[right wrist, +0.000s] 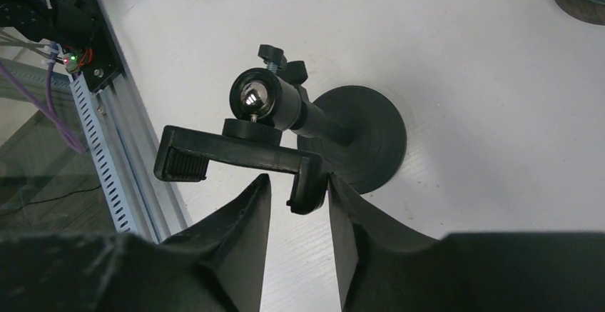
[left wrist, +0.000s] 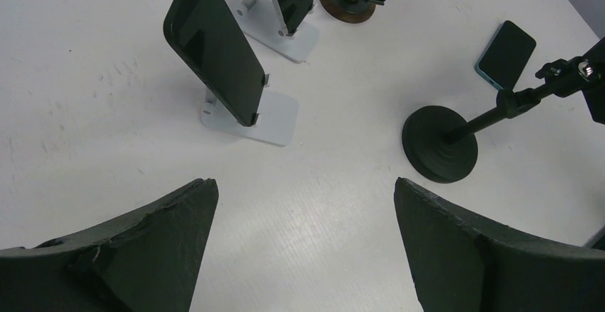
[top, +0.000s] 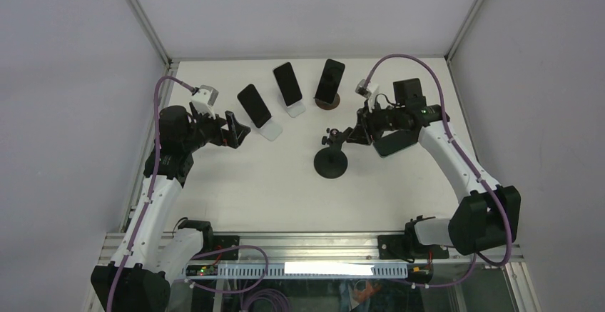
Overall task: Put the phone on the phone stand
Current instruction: Move the phone stand to the center of the board, then move the phone to the center of the board.
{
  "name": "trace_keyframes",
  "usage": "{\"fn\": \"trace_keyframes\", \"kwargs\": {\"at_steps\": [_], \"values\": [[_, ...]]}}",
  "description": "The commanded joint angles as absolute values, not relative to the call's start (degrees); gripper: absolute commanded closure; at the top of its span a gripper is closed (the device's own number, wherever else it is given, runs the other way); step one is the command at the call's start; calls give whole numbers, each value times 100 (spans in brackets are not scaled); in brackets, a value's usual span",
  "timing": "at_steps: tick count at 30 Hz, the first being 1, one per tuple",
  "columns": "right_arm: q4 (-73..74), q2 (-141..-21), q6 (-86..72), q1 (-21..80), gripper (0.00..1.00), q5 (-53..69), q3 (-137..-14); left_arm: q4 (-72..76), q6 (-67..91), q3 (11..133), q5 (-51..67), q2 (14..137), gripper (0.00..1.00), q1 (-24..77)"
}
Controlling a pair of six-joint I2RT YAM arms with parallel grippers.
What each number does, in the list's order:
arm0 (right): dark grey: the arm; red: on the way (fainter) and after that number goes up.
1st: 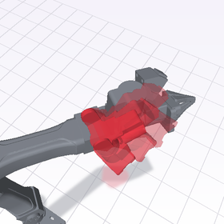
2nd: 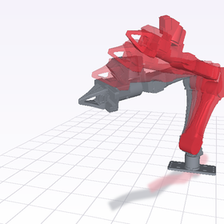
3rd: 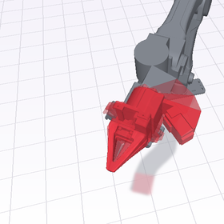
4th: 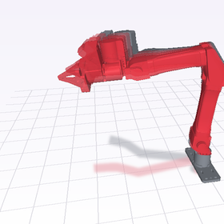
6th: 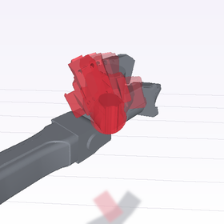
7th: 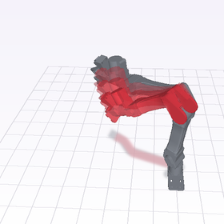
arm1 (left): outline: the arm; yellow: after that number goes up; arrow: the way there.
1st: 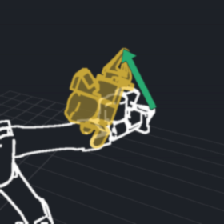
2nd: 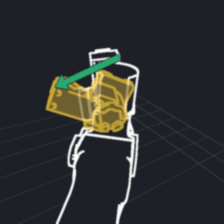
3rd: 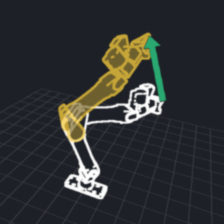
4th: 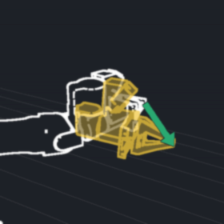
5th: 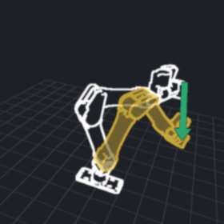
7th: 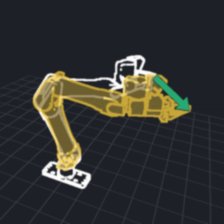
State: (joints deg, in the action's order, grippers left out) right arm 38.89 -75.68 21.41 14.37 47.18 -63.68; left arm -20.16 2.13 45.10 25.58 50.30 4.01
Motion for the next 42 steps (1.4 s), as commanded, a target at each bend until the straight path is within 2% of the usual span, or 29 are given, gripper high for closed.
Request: {"fn": "trace_keyframes", "kwargs": {"at_steps": [1,14,20,28,32,42], "values": [[4148,-7315,2582,1485,60,5222,-6328,-1894,211,4512,2663,5012,2,341],[4911,-7233,3546,1492,45,5885,-6258,-1880,220,4509,2716,5016,2,336],[5442,-7237,4216,1578,33,6216,-6262,-1874,228,4509,2749,5008,2,334],[5930,-7119,4807,1557,21,5860,-6252,-1863,229,4509,2769,5008,2,335],[6411,-7108,5173,1223,13,5806,-6399,-1860,229,4501,2760,4992,2,334],[8348,-7912,7265,-26,10,5342,-7195,-1857,229,4500,2775,4953,2,334]]}}
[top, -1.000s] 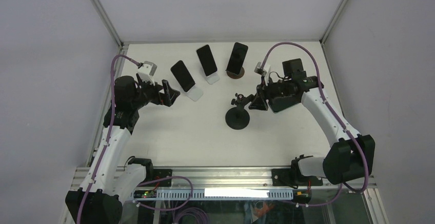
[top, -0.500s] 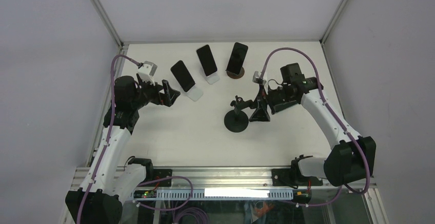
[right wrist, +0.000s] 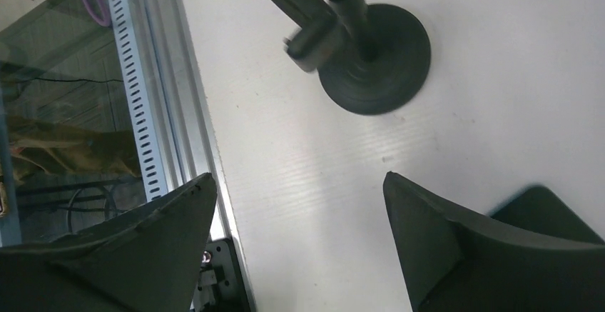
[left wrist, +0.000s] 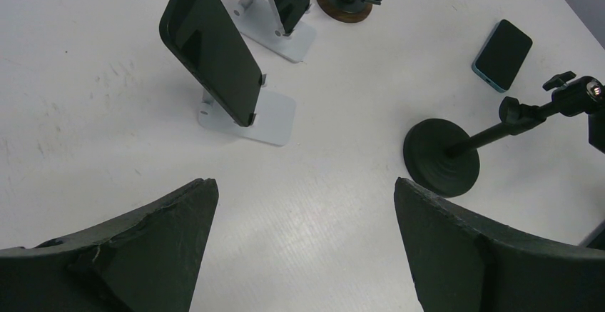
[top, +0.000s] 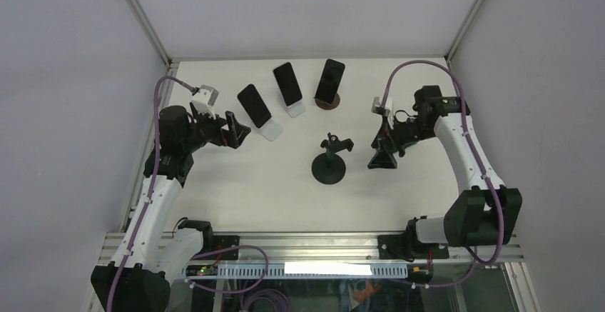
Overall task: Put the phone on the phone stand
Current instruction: Move the phone to the center of the board.
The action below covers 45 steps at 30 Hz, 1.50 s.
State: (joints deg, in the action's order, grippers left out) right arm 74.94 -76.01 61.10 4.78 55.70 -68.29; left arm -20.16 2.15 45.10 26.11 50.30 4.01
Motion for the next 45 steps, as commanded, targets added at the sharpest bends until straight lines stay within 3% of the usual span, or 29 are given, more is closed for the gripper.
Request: {"fn": "trace_keyframes", "kwargs": {"at_steps": [1,6,14,26,45], "values": [[8449,-7987,7530,-175,9,5266,-7233,-1857,229,4500,2777,4949,2,338],[8645,-8741,8758,-581,9,4372,-7522,-1853,237,4500,2785,4930,2,336],[7789,-9674,9923,-642,5,3184,-7731,-1841,229,4491,2778,4920,2,339],[6461,-10376,10549,-585,1,3126,-7715,-1828,229,4489,2792,4943,2,334],[6289,-11108,10679,-256,1,2451,-8059,-1834,237,4491,2821,4980,2,334]]}}
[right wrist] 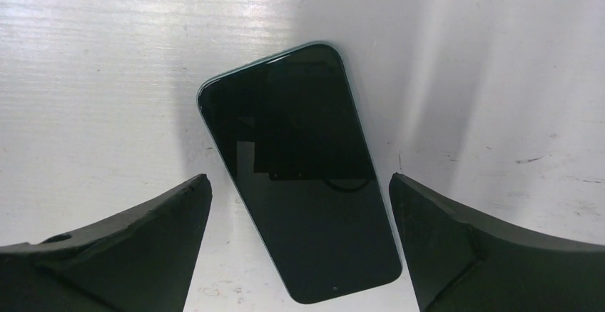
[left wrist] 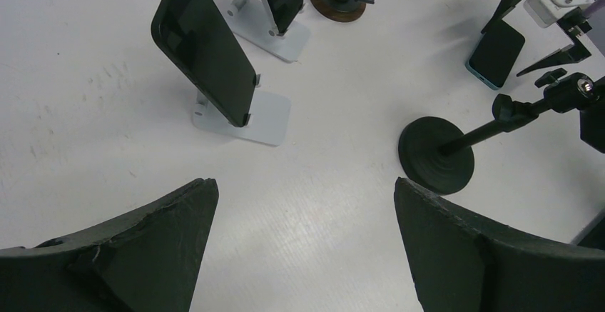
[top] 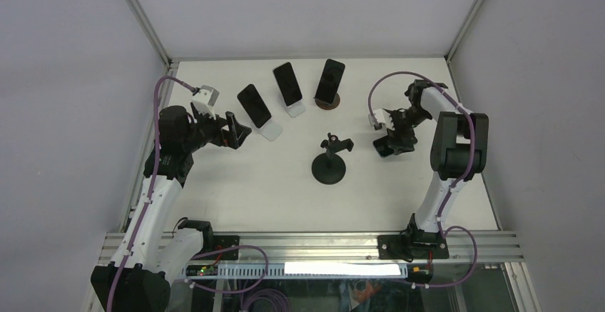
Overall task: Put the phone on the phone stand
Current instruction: Move the phone to the center of the board.
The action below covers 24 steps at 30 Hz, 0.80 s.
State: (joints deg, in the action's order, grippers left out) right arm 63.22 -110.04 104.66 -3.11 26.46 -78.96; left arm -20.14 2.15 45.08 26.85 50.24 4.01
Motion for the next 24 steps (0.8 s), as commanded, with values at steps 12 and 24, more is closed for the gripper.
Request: {"fn": "trace_keyframes", "kwargs": {"at_steps": [12,24], "values": [[6187,-11262,10824,-88,1,2042,-7988,-1831,237,4491,2826,5010,2,335],[5757,-11140,11138,-22,10,1688,-7452,-1821,302,4500,2866,5083,1,338]]}}
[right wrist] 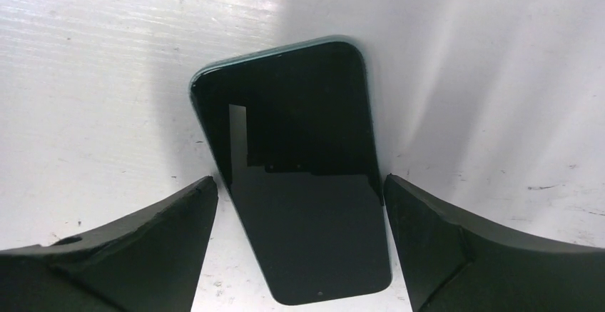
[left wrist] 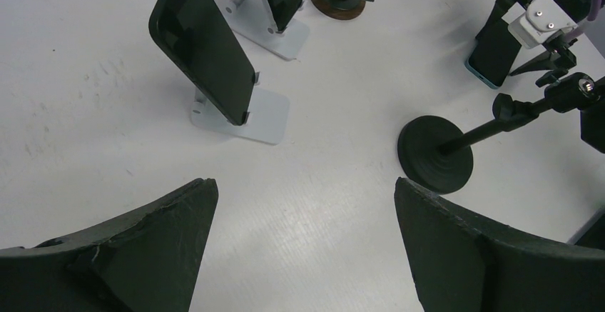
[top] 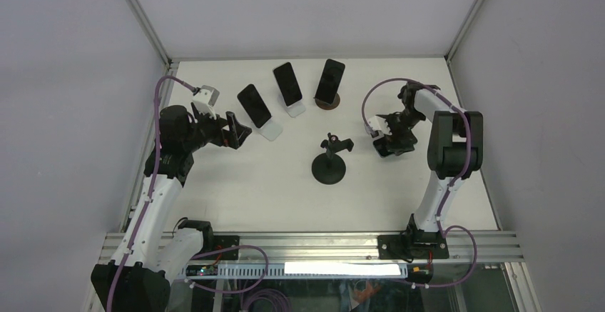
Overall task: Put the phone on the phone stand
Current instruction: Move the phone to the center of the board.
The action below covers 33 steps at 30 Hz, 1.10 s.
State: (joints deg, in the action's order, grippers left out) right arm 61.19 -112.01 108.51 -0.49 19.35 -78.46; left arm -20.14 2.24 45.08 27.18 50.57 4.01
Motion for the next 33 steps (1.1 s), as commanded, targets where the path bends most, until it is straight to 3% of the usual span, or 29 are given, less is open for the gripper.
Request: {"fn": "trace_keyframes", "kwargs": {"at_steps": [1,11,22,28,33], "values": [[5667,-11103,11148,-21,11,1694,-7366,-1815,319,4500,2886,5107,1,335],[5167,-10635,11050,-26,30,2009,-6737,-1816,618,4509,2953,5344,1,327],[4872,-10178,10508,-41,49,2428,-6313,-1705,695,4502,3702,5553,10,330],[4979,-9689,10427,-128,50,2825,-6047,-944,2058,4190,4606,5773,15,389],[4983,-9212,10565,-118,51,3057,-5556,-207,3261,3434,3947,5085,15,1328]]}}
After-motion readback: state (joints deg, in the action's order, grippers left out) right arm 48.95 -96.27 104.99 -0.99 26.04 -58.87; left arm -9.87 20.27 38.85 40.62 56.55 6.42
